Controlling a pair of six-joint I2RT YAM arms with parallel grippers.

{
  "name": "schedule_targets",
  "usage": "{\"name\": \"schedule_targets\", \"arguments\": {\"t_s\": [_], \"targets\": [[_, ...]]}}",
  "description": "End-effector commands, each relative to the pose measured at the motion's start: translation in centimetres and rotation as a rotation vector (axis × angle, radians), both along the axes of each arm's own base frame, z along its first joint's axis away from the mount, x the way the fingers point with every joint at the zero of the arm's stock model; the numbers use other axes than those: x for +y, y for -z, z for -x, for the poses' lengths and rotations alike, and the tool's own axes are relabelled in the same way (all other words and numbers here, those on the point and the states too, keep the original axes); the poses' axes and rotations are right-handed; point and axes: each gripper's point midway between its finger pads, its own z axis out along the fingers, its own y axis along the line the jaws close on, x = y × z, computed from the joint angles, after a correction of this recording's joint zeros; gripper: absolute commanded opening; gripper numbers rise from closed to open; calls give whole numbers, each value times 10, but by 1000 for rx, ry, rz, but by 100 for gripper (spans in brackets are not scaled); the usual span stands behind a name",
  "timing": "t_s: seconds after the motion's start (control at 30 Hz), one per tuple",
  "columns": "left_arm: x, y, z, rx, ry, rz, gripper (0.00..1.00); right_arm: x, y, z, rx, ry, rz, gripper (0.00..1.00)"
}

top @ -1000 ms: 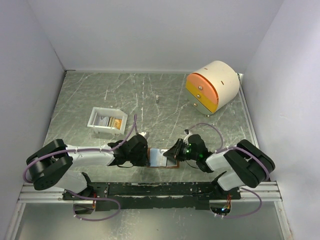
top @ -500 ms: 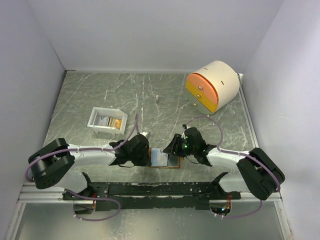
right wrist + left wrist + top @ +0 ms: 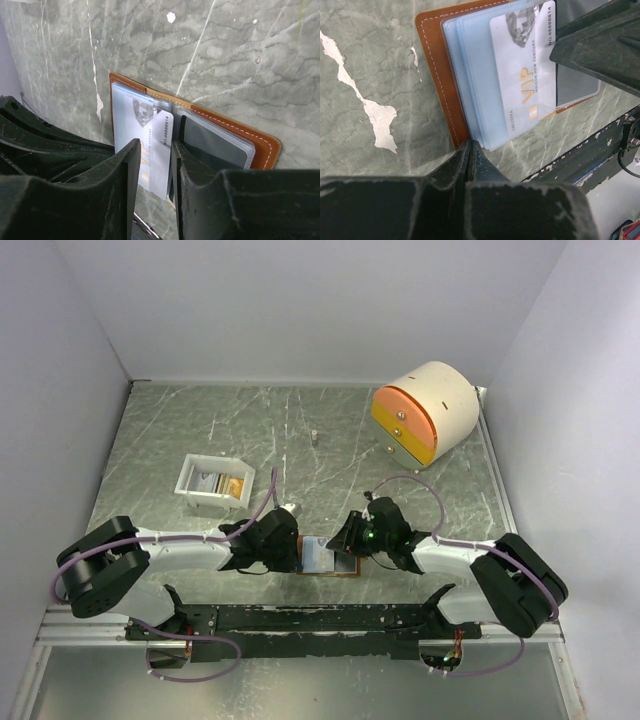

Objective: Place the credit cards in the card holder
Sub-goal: Insert the credit card into the card holder.

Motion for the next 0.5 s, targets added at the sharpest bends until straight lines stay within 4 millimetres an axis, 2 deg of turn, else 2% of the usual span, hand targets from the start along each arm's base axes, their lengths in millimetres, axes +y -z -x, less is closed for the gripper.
{"name": "schedule_targets", "arguments": {"t_s": [0.0, 0.2, 0.47], "targets": [[14, 20, 8, 26, 14, -95, 7, 7, 2, 6, 22, -16, -38, 30], [15, 20, 8, 24, 10, -92, 7, 18, -4, 10, 24, -14, -94, 23], [14, 20, 8, 23, 4, -87, 7, 27, 3, 19, 71, 6, -90, 19]]}}
